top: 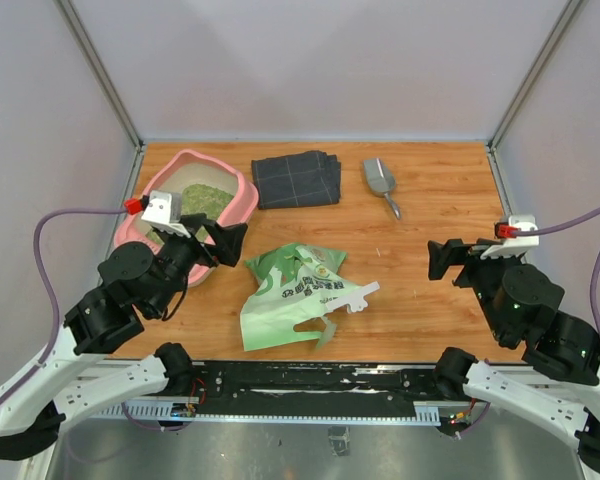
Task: Fill the litter box with clean litter
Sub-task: Reset both arms
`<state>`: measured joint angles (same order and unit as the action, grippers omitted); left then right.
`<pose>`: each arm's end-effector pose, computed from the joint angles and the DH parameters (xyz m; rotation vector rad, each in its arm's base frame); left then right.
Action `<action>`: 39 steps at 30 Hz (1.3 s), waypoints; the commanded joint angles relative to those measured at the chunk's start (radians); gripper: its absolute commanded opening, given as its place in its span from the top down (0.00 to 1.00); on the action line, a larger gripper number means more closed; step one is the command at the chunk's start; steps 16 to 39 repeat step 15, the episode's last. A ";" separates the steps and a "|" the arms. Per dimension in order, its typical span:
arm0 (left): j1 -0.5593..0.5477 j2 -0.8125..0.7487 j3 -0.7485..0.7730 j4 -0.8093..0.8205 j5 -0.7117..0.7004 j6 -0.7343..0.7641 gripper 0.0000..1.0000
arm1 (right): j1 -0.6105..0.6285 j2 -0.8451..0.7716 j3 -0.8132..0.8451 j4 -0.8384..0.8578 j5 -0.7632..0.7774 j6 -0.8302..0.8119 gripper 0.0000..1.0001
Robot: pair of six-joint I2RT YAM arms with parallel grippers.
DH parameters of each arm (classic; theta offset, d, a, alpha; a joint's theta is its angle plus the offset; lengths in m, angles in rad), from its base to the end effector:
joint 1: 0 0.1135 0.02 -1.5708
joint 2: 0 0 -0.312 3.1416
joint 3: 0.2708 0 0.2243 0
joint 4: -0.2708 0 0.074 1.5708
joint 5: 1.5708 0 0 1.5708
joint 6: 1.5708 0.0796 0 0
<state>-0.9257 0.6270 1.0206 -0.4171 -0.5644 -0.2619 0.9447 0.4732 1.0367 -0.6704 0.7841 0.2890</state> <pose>0.0852 -0.0424 0.4315 0.0901 1.6084 -0.4746 0.0588 -0.0147 0.4079 0.0460 1.6534 0.2829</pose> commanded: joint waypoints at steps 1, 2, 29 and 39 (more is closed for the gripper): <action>0.004 -0.009 -0.006 0.045 -0.020 0.010 0.01 | 0.022 -0.013 -0.022 0.016 0.023 0.036 0.02; 0.004 -0.008 -0.007 0.043 -0.023 0.011 0.01 | 0.022 -0.015 -0.027 0.017 0.023 0.040 0.02; 0.004 -0.002 -0.020 0.057 -0.018 0.031 0.01 | 0.023 -0.013 -0.039 0.016 0.014 0.053 0.02; 0.004 -0.002 -0.020 0.057 -0.018 0.031 0.01 | 0.023 -0.013 -0.039 0.016 0.014 0.053 0.02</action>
